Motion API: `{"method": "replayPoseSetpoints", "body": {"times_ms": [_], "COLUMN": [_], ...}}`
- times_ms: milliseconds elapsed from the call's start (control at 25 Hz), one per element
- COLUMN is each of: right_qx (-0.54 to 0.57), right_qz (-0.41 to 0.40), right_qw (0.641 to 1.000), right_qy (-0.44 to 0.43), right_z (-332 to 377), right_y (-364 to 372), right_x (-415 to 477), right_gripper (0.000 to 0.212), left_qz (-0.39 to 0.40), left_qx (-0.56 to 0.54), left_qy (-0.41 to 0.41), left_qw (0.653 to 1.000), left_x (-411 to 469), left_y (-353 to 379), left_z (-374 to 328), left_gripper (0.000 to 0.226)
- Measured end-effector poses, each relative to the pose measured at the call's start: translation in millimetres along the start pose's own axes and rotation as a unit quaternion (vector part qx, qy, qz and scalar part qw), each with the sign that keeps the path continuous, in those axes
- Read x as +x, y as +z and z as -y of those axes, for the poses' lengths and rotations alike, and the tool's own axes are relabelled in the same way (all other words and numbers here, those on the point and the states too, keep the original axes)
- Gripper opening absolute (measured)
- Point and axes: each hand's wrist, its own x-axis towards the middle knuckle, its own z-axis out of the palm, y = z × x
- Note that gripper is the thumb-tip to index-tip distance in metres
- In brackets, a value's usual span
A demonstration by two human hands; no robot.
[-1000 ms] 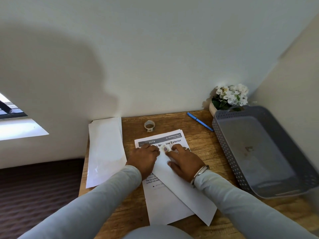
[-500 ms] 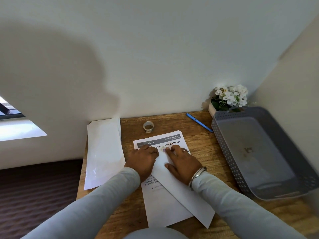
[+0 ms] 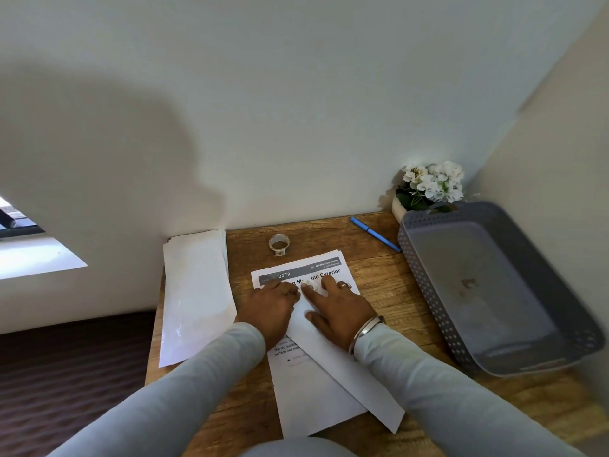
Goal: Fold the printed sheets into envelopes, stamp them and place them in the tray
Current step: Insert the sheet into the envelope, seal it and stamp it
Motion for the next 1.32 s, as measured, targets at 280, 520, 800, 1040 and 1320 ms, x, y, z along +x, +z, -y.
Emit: {"method": "replayPoseSetpoints", "body": {"times_ms": [280, 520, 800, 1040, 1320], "right_qx": [0.059, 0.030, 0.076, 0.179, 0.326], "right_qz": [-0.012, -0.017, -0.034, -0.010, -0.019], "right_qw": [0.998, 0.999, 0.996, 0.982, 0.936], "right_qy": [-0.016, 0.020, -0.003, 0.056, 0.131], "right_z": [-14.3, -3.3, -10.3, -7.6, -10.8], "right_y": [-0.3, 0.7, 4.4, 1.1, -3.7], "right_x": [-3.1, -1.3, -10.5, -10.2, -6.4], "right_gripper": [0.058, 0.064, 0.052, 0.062, 0.063], "left_qz": [0.012, 0.009, 0.028, 0.037, 0.048], "left_qx": [0.006, -0.004, -0.025, -0.147, -0.347], "left_qy": [0.006, 0.001, -0.032, -0.158, -0.214], "left_qw": [1.000, 1.000, 0.999, 0.976, 0.912], "left_x": [2.1, -3.2, -8.1, 3.0, 16.7], "left_y": [3.8, 2.9, -3.0, -6.7, -7.3], "left_z": [2.1, -0.6, -7.9, -19.1, -10.1], "left_gripper": [0.051, 0.051, 0.068, 0.089, 0.023]}}
